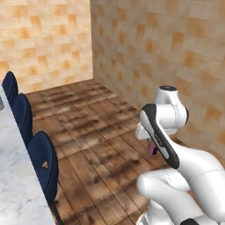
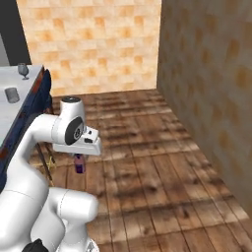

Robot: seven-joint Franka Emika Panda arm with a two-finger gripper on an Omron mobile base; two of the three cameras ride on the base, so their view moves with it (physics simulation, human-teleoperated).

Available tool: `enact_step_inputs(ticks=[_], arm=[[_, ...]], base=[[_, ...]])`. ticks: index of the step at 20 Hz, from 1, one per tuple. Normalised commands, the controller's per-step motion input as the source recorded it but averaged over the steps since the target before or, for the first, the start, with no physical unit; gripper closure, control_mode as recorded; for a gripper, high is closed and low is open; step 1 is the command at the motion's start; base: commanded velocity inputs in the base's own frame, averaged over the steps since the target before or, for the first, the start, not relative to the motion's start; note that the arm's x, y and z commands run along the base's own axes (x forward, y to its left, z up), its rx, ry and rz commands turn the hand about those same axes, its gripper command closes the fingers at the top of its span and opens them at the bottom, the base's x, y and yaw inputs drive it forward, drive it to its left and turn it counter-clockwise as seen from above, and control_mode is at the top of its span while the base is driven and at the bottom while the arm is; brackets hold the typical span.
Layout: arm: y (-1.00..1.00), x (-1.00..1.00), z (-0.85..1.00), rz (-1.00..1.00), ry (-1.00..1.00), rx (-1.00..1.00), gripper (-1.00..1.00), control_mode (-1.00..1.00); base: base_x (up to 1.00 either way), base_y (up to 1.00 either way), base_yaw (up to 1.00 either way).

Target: There is a wine glass and glass cup on the dining counter. Place the wine bottle next to the wine glass and the juice bottle next to the glass cup.

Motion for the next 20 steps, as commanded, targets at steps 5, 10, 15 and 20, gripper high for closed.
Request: enact_step_inputs(ticks=[5,10,15,20], arm=[[0.00,0.00,0.00,0.00,0.00,0.00,1.00,1.00],[0.00,0.00,0.00,0.00,0.00,0.00,1.00,1.00],[0.00,0.00,0.00,0.00,0.00,0.00,1.00,1.00],[0.00,0.00,0.00,0.00,0.00,0.00,1.00,1.00]], base=[[0.81,-0.14,0.25],[0.81,-0.23,0.15],[0.82,-0.33,0.04],[0.81,-0.33,0.04]])
